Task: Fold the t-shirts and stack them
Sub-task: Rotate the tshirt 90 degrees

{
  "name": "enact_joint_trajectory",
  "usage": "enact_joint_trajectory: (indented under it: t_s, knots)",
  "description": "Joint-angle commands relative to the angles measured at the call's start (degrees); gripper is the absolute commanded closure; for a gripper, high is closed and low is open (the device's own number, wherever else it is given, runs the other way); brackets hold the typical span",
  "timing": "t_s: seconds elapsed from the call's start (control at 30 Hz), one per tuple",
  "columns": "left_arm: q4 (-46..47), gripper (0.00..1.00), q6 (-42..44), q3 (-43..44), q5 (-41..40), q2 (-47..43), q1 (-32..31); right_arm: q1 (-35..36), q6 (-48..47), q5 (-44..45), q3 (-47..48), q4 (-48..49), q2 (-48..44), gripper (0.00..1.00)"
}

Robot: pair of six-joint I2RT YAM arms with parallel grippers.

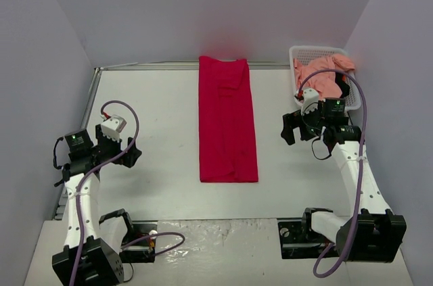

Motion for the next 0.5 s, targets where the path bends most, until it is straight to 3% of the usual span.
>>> enact_joint_trajectory:
  t_s: [0.0,0.47]
  knots:
    - [0.07,0.06,-0.37,1.31,-0.29,-0.36,0.06,-0.33,-0.49,-0.56,0.18,0.34,-0.29,0.00]
    - [0.07,0.06,-0.64,1.84,-1.17,0.87,0.50,-0.42,0.13,1.46,0.18,0.07,-0.64,0.00]
